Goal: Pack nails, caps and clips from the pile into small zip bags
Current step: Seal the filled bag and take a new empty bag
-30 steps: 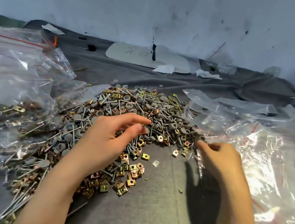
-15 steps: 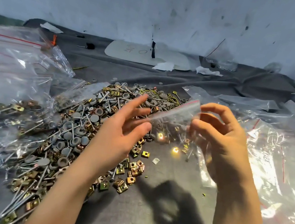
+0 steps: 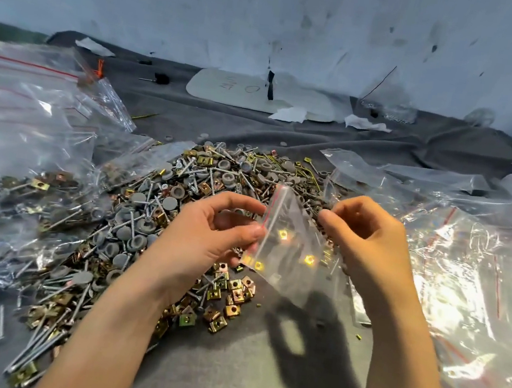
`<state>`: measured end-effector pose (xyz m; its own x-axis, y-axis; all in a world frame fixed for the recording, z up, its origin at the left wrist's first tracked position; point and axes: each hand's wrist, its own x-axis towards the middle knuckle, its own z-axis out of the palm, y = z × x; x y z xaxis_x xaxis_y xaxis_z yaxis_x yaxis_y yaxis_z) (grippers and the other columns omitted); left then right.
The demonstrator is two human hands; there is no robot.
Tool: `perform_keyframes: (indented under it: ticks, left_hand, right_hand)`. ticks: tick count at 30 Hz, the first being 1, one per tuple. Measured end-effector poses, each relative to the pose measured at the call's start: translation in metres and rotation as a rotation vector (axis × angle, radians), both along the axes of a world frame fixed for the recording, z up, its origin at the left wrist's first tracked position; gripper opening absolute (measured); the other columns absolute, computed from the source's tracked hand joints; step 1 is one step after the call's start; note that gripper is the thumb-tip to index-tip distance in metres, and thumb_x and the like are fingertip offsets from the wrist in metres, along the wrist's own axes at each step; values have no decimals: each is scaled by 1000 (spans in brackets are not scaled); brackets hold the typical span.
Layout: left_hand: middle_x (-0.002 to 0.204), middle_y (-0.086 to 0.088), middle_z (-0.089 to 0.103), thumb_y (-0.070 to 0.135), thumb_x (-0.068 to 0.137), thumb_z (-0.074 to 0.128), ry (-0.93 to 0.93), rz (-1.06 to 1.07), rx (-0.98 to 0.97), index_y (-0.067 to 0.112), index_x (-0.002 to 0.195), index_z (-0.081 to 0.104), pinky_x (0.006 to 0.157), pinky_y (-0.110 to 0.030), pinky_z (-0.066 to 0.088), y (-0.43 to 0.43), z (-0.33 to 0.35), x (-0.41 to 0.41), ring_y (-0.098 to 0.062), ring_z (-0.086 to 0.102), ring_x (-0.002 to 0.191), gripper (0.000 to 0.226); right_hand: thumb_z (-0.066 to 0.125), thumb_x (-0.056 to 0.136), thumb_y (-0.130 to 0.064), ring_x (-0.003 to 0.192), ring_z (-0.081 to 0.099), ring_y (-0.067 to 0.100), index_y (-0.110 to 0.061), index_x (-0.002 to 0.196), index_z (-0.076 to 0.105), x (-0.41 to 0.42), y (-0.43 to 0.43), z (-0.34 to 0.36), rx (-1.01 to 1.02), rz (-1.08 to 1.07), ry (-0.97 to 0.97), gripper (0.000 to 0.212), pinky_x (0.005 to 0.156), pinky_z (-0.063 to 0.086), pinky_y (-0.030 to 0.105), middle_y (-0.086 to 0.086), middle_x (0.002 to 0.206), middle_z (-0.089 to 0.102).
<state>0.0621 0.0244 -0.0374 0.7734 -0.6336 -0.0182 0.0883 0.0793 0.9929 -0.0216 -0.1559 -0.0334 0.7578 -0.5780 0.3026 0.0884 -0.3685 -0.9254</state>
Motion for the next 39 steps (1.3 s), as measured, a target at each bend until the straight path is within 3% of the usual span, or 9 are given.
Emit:
perform_keyframes:
  ticks: [7, 12, 16, 21, 27, 31, 33, 35, 39]
  left_hand:
    - [73, 4, 71, 15, 63, 75, -8, -60, 1, 33, 90, 71, 57, -18, 52, -3, -3, -1, -9, 70, 69, 33]
    - [73, 1, 68, 18, 60, 79, -62, -72, 8, 38, 86, 72, 64, -22, 56, -3, -5, -1, -16, 69, 75, 34]
    - [76, -9, 67, -10, 76, 72, -82, -108, 28, 36, 91, 71, 63, -21, 54, -2, -6, 0, -19, 68, 72, 49]
    - [59, 4, 62, 10, 65, 79, -61, -157, 21, 23, 109, 63, 59, -18, 51, -3, -5, -2, -9, 62, 59, 48]
    - [62, 7, 61, 23, 64, 78, -45, -147, -15, 34, 99, 70, 61, -21, 53, -3, -6, -2, -10, 62, 65, 37]
    - [66, 8, 62, 11, 75, 73, -28, -106, -75, 36, 97, 72, 66, -23, 57, -2, -3, -1, -9, 62, 66, 33]
    - [67, 8, 62, -2, 84, 65, -108, -67, -41, 32, 104, 66, 64, -21, 56, -1, 0, -1, -9, 62, 66, 39]
    - [70, 9, 58, -7, 87, 61, -299, -62, 45, 31, 105, 58, 61, -19, 51, 2, 5, -4, -8, 59, 62, 42]
    - [90, 7, 58, -12, 85, 57, -507, -134, 127, 25, 86, 63, 56, -21, 50, 7, 17, -14, -19, 60, 66, 38]
  right_hand:
    - [69, 85, -23, 45, 50, 4, -16, 62, 67, 5, 23, 1, 29, 381, 141, 24, 44, 36, 10, -5, 49, 56]
    - [68, 85, -31, 49, 53, 5, -19, 63, 68, 9, 27, -1, -38, 394, 163, 25, 48, 39, 14, -3, 52, 59]
    - [68, 85, -31, 53, 53, 7, -16, 66, 68, 9, 27, -1, -69, 425, 190, 25, 53, 42, 23, -2, 54, 60]
    - [63, 84, -10, 50, 50, 7, -19, 57, 66, 9, 28, -1, -62, 440, 180, 29, 51, 41, 21, -3, 51, 57]
    - [57, 78, -19, 49, 48, 8, -12, 57, 63, 9, 27, -1, -37, 390, 154, 23, 51, 40, 24, -4, 48, 53]
    - [55, 75, -15, 49, 44, 14, -4, 56, 59, 7, 23, 0, -48, 320, 123, 23, 51, 35, 31, 8, 47, 49]
    - [55, 77, -8, 49, 42, 14, -5, 52, 55, 5, 21, 1, -56, 288, 115, 25, 52, 35, 29, 13, 48, 47]
    - [54, 75, -8, 42, 39, 7, -9, 45, 52, 1, 21, 5, -38, 301, 121, 30, 46, 34, 16, 2, 43, 45]
    - [49, 66, -15, 39, 37, 7, -6, 42, 52, -5, 22, 13, -19, 345, 139, 26, 42, 29, 13, 5, 40, 46]
